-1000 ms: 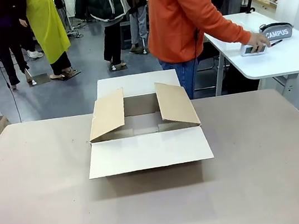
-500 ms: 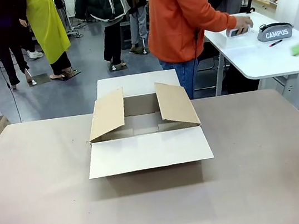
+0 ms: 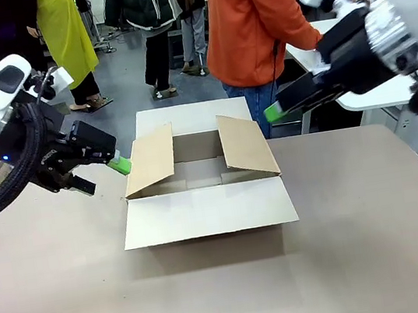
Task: Pack the gift set into the box.
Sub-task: Place both hands on the side flaps of the Package Box and spread them outward.
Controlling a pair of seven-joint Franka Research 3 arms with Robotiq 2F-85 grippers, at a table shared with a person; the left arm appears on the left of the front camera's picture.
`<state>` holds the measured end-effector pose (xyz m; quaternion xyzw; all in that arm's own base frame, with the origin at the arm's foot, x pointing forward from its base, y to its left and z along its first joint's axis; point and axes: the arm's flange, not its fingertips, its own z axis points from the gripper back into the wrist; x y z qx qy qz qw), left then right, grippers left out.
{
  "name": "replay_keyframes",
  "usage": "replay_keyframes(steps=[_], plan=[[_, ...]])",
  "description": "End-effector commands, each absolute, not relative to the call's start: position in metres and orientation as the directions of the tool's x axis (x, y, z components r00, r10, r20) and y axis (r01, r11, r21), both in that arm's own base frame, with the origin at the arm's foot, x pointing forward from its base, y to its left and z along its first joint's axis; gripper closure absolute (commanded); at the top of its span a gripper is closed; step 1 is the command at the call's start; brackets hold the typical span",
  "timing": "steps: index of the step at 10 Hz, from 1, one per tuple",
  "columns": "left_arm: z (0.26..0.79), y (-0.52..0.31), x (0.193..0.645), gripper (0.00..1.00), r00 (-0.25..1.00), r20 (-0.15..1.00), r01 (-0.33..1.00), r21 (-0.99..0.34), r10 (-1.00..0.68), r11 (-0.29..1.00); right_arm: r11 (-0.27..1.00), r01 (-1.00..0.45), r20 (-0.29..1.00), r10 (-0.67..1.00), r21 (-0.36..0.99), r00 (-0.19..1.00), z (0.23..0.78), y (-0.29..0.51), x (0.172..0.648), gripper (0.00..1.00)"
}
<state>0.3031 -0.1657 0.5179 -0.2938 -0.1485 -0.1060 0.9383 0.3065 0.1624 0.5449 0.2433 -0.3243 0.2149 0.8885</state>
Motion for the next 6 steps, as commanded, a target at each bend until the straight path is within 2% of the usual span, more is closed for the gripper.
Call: replay_keyframes(steps=[1,2,3,5,6], plan=[[0.54,-0.151,0.287,0.0,0.896,0.425,0.351,-0.503,-0.128,0.79,0.788,-0.53,0.683,0.201,0.313,0.702,0.562,0.126,0.307,0.0],[0.518,-0.166,0.303,0.0,0.933,0.341,0.286,-0.52,-0.112,0.805,0.789,-0.54,0.681,0.224,0.293,0.697,0.545,0.162,0.306,0.0],[0.52,-0.193,0.312,0.0,0.93,0.355,0.272,-0.475,-0.1,0.837,0.791,-0.574,0.677,0.306,0.21,0.669,0.534,0.199,0.322,0.0],[0.554,-0.236,0.368,0.0,0.956,0.253,0.238,-0.37,-0.149,0.898,0.793,-0.549,0.718,0.219,0.263,0.66,0.506,0.236,0.353,0.0],[0.576,-0.258,0.396,0.0,0.965,0.248,0.164,-0.337,-0.081,0.927,0.836,-0.503,0.71,0.216,0.221,0.671,0.487,0.242,0.354,0.0]])
